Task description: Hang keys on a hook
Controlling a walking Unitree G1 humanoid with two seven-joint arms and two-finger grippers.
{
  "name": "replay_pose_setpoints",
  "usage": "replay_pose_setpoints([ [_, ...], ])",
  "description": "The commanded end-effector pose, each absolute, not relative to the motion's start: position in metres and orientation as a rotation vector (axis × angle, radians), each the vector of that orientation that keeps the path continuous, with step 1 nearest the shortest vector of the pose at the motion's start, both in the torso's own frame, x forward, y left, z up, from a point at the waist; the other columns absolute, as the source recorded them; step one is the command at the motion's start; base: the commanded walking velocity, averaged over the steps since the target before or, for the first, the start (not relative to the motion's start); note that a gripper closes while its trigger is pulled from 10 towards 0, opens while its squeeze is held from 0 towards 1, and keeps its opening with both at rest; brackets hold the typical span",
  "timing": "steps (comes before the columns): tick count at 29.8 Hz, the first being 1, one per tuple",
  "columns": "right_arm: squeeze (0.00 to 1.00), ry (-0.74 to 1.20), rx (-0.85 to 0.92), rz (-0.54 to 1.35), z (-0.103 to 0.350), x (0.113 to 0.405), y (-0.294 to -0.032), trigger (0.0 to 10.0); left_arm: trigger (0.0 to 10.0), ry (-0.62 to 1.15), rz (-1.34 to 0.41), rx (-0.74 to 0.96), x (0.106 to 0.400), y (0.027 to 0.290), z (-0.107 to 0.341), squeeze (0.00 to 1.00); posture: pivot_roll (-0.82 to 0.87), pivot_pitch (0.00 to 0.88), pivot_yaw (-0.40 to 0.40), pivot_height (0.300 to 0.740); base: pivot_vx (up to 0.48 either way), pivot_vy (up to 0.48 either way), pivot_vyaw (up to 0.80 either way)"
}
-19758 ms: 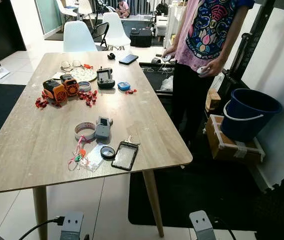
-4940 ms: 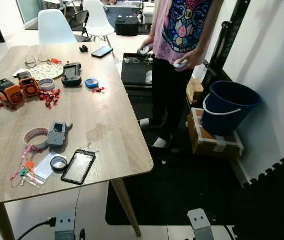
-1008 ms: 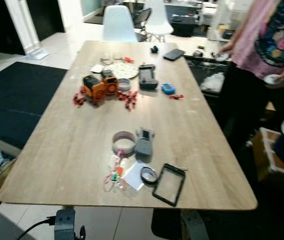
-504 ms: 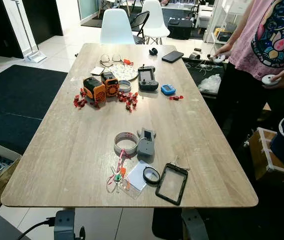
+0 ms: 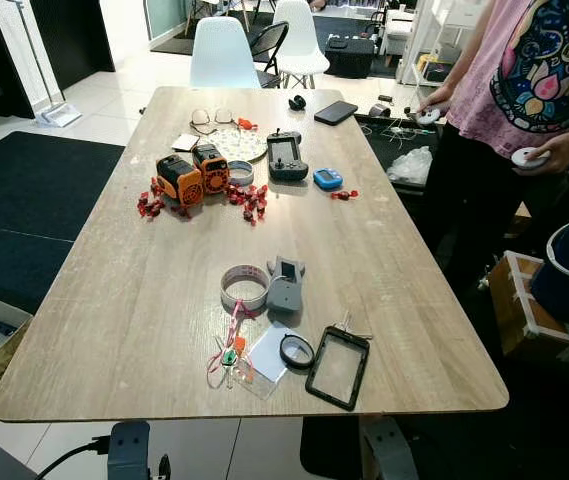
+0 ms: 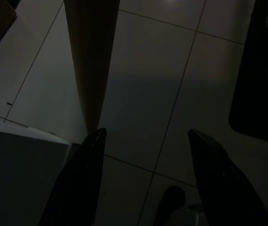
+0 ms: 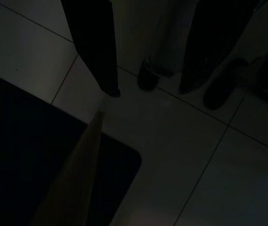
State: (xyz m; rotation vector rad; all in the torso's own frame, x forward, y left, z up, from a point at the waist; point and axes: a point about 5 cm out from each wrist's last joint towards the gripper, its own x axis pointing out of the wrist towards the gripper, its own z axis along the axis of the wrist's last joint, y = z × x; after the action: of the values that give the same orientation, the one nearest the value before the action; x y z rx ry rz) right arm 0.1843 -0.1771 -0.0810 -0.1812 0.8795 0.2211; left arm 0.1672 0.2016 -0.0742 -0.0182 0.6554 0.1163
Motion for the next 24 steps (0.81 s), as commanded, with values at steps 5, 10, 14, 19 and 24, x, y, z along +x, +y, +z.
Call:
replay_pose_setpoints([
  [5,0.0,0.905,-0.179,0.215,-0.0839,0.1781,-0.1799,10.0,10.0,0.672,0.11,-0.003,0.1618,0.2037,-0.0763,0.0,0.06,0.036,-0.053,0.74,0.0,0.0,0.0],
  [10,0.0,0.904,-0.18,0.218,-0.0837,0.1785,-0.1797,10.0,10.0,0.667,0.097,0.009,0.1628,0.2025,-0.0758,0.0,0.06,0.04,-0.054,0.74,0.0,-0.063,0.0],
  [14,0.0,0.903,-0.181,0.219,-0.0835,0.1789,-0.1795,10.0,10.0,0.663,0.092,0.011,0.1631,0.2017,-0.0754,0.0,0.06,0.04,-0.055,0.74,0.0,-0.399,0.0],
  [19,0.0,0.903,-0.182,0.219,-0.0836,0.1787,-0.1794,10.0,10.0,0.656,0.092,0.012,0.1633,0.2012,-0.0749,0.0,0.06,0.042,-0.054,0.74,0.0,-0.48,0.0],
  [24,0.0,0.905,-0.182,0.219,-0.0839,0.1782,-0.1793,10.0,10.0,0.654,0.122,-0.007,0.1628,0.2032,-0.0747,0.0,0.07,0.044,-0.054,0.74,0.0,0.0,0.0],
])
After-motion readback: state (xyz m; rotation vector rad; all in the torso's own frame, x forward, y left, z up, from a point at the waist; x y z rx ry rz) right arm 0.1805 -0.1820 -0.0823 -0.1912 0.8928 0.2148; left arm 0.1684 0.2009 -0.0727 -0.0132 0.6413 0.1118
